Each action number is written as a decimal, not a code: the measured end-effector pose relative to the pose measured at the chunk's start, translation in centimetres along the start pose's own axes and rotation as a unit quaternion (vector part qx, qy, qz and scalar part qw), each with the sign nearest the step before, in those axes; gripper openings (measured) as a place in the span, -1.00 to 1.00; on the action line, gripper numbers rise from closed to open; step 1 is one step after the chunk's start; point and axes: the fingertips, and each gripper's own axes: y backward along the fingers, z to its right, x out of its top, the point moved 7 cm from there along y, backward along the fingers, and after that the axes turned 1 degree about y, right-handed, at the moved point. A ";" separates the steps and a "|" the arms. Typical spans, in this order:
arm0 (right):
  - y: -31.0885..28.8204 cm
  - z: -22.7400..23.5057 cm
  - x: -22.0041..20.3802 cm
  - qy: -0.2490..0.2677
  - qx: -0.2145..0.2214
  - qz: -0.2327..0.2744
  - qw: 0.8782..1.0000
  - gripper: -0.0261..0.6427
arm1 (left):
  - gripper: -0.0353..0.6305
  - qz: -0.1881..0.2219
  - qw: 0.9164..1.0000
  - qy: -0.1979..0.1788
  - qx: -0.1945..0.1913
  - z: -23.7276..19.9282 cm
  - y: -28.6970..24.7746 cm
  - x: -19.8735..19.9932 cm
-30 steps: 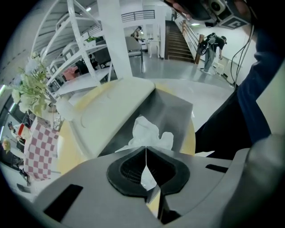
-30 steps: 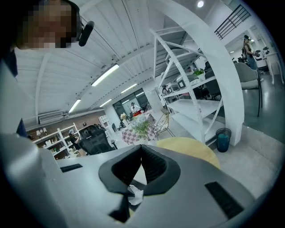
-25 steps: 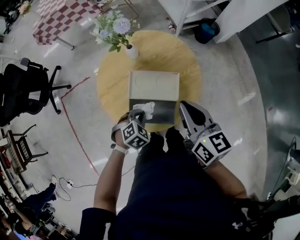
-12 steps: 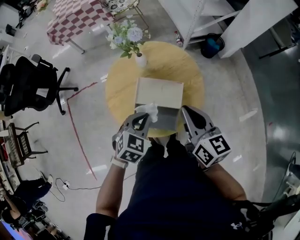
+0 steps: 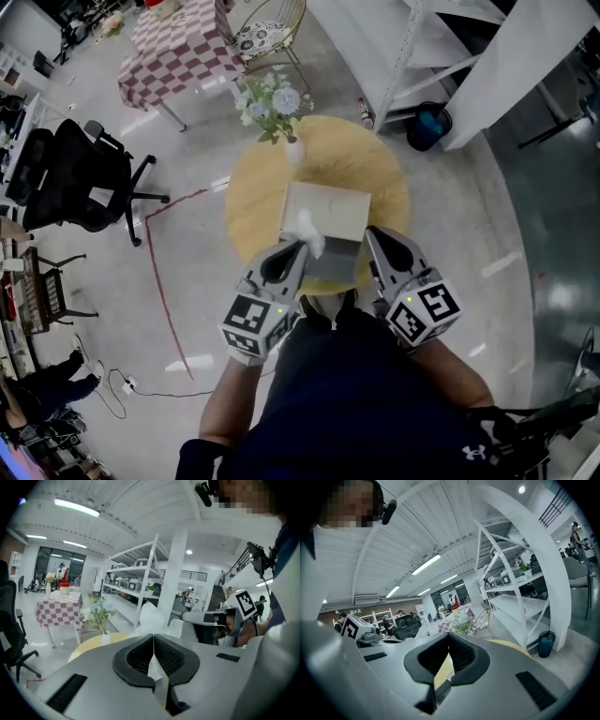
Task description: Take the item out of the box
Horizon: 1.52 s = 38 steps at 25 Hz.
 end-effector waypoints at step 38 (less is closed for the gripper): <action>0.0 -2.5 5.0 0.059 0.006 0.102 0.993 -0.89 | -0.83 0.272 0.941 0.176 -0.096 -0.9 5.5 7.4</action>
